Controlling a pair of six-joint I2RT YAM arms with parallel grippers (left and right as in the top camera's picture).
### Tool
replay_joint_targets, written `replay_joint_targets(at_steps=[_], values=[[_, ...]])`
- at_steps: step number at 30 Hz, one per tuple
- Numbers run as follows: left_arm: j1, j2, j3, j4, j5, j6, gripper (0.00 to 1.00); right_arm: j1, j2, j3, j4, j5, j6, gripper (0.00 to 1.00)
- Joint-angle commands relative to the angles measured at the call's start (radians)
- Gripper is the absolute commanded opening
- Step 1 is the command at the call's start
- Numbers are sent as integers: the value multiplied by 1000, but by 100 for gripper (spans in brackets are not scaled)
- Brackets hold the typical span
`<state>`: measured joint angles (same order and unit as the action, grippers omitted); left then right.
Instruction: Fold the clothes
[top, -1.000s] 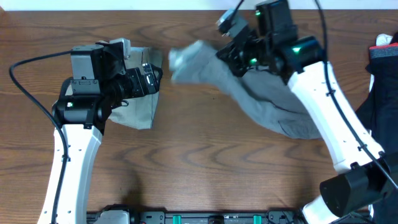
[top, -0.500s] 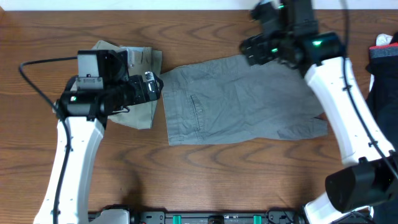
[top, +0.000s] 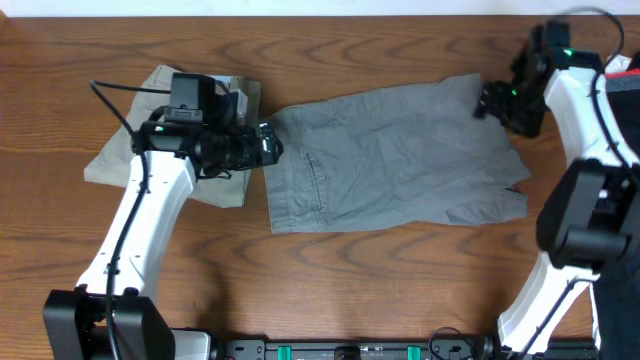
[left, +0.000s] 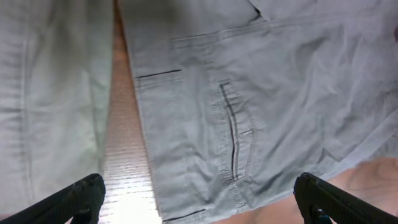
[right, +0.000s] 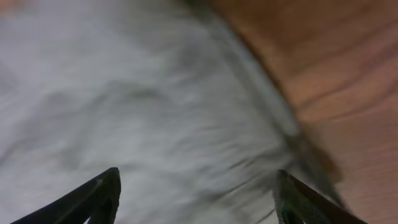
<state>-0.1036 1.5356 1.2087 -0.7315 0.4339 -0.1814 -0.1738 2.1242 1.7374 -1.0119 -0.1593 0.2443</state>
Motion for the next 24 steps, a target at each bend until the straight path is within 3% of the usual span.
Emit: replay_joint_targets(at_steps=[1,6,15,24], values=[[-5,-4,8,19,-68,21,98,-32,29,8,69,-150,-123,77],[-6,11,7,168,-114,44,98,-32,49,8,161,-303,-164,78],[-5,205,7,246,-103,46,80,-19,49,8,155,-309,-164,77],[-5,276,7,342,-111,51,80,-21,49,8,143,-309,-164,76]])
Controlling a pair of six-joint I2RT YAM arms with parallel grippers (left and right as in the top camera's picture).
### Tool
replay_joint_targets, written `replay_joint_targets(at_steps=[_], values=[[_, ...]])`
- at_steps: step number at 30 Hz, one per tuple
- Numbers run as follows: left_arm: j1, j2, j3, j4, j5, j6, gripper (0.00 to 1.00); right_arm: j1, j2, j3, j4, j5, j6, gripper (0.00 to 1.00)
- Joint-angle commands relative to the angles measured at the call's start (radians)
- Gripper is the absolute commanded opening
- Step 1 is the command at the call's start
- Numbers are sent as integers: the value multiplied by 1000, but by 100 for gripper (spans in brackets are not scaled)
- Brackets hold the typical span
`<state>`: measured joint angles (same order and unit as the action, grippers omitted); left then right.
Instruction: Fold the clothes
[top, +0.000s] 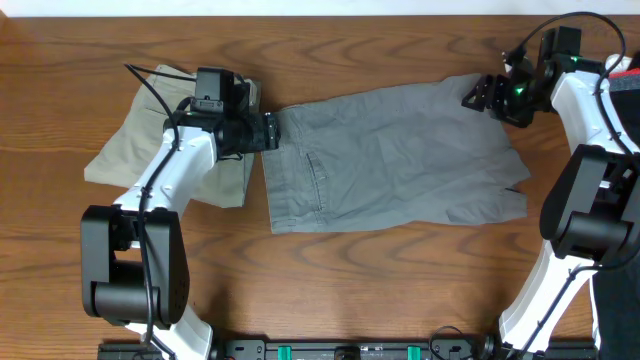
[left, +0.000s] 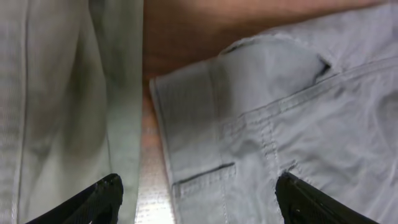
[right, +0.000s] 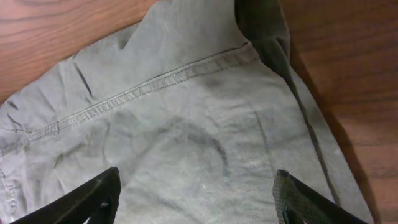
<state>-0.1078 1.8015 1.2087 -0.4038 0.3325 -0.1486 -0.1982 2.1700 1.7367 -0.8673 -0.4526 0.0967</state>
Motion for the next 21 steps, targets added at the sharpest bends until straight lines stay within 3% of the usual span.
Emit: replay_joint_targets(at_steps=[1,12,21], values=[[-1,15,7,18,-9,21,79,3,3,9,-2,-16,-16,75],[-2,103,7,90,1,59,76,3,3,9,-12,-16,-16,73],[-5,116,7,116,61,59,53,2,3,9,-19,-16,-16,69]])
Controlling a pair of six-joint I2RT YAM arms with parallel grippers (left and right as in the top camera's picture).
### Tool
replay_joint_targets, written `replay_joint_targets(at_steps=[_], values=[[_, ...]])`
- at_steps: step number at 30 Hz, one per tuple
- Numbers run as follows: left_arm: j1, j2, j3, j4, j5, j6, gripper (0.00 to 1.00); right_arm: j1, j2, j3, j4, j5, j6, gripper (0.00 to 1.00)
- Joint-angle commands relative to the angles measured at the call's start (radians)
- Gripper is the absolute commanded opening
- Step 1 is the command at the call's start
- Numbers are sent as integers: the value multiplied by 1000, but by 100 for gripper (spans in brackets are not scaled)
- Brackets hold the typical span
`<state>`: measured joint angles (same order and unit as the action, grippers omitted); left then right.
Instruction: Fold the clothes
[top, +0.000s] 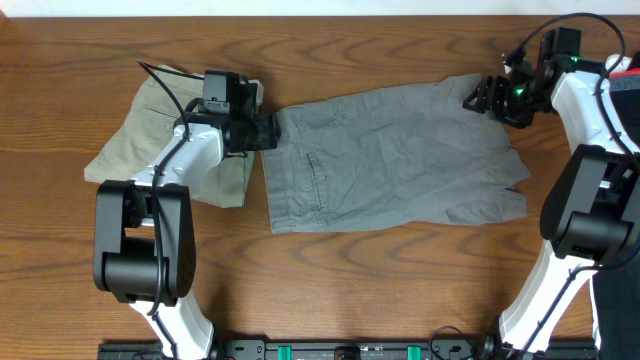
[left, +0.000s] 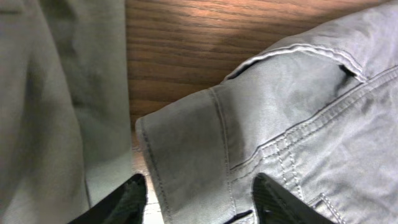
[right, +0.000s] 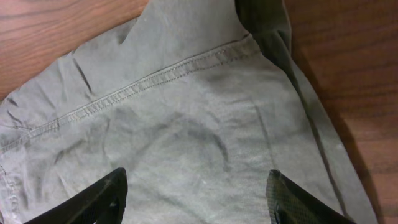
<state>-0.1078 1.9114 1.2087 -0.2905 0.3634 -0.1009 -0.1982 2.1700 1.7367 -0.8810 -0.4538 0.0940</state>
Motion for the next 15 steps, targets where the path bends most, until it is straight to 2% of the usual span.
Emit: replay_joint_targets(at_steps=[1,3,6,9,11,12,15], values=[[-7,6,7,5,31,11,52,2,3,9,-6,-15,-13,69],[-12,7,7,15,34,11,51,2,3,9,-6,-15,-13,69],[-25,10,7,37,47,11,43,2,3,9,-4,-15,-13,68],[-38,9,7,39,48,11,27,2,3,9,-6,-16,-13,65],[-40,3,7,36,48,10,12,2,3,9,-9,-16,-13,65],[-40,-3,7,33,48,4,8,2,3,9,-9,-16,-13,65],[-40,-51,13,7,47,-9,6,-5,3,9,-6,-15,-13,65]])
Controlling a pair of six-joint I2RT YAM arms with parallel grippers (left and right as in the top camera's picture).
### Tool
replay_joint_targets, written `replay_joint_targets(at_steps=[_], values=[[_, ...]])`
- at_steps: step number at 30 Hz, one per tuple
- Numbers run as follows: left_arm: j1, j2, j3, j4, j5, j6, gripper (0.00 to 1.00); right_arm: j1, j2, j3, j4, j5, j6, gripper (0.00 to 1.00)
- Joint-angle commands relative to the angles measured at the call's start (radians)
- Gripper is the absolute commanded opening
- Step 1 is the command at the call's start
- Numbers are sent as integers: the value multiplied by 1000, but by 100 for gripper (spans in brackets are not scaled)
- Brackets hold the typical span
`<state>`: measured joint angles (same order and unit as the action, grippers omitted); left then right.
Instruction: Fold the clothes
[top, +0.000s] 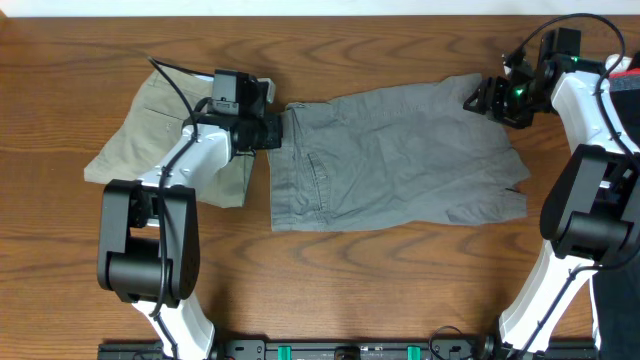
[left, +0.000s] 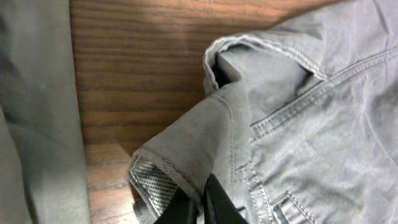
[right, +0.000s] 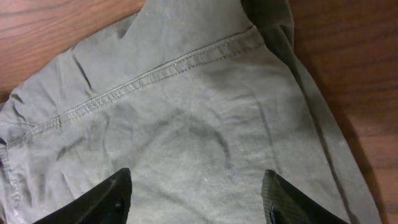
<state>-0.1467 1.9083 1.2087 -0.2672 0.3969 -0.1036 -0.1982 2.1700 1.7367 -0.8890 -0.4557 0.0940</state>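
Grey shorts (top: 400, 150) lie spread flat across the middle of the table. My left gripper (top: 278, 128) is at their far left waistband corner. In the left wrist view its fingers (left: 198, 205) are shut on that corner, and the waistband (left: 186, 149) bunches up above them. My right gripper (top: 478, 98) hovers at the far right corner of the shorts. It is open (right: 199, 199), with the stitched hem (right: 161, 74) of the leg lying flat between its fingers (right: 112, 199).
A folded beige garment (top: 150, 140) lies left of the shorts, under the left arm, and its edge (left: 31, 124) shows beside the pinched corner. Bare wooden table (top: 400, 290) runs along the front, and a strip of wood (left: 137, 74) separates the two garments.
My left gripper was open around the waistband corner and is now shut on it. The corner has bunched up and shifted slightly right. The right gripper has barely moved and stays open.
My left gripper was open over the pockets at the shorts' left edge, the right one at their right edge. Then each stood open at a far corner. The left fingers narrowed around the waistband corner and now pinch it.
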Motion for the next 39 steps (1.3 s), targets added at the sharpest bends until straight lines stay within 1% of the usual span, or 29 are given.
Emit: replay_joint_targets(at_steps=[1,4,6,9,14,20,25,27,30,34,39], values=[[-1,-70,15,-26,14,-6,6,-7,3,9,6,-13,-14,65],[-1,-164,16,-49,13,-6,6,-13,3,9,37,-12,-29,65],[-1,-243,16,-80,10,-6,6,-14,3,9,76,-12,-70,65],[-1,-352,16,-138,-6,-5,6,-10,3,3,154,-12,-77,65],[-1,-451,16,-212,-52,6,6,-8,12,0,261,-12,-72,66],[-1,-468,16,-231,-50,6,6,9,56,0,311,-24,-68,65],[-1,-468,16,-230,-50,6,6,49,126,0,320,-31,-132,64],[-1,-468,16,-234,-50,6,6,65,167,0,353,-31,-137,61],[-1,-468,16,-242,-50,6,6,74,195,0,410,-31,-136,61],[-1,-468,16,-253,-50,6,6,78,199,0,464,-35,-137,61],[-1,-468,16,-253,-51,6,6,69,193,2,513,-121,-132,63]])
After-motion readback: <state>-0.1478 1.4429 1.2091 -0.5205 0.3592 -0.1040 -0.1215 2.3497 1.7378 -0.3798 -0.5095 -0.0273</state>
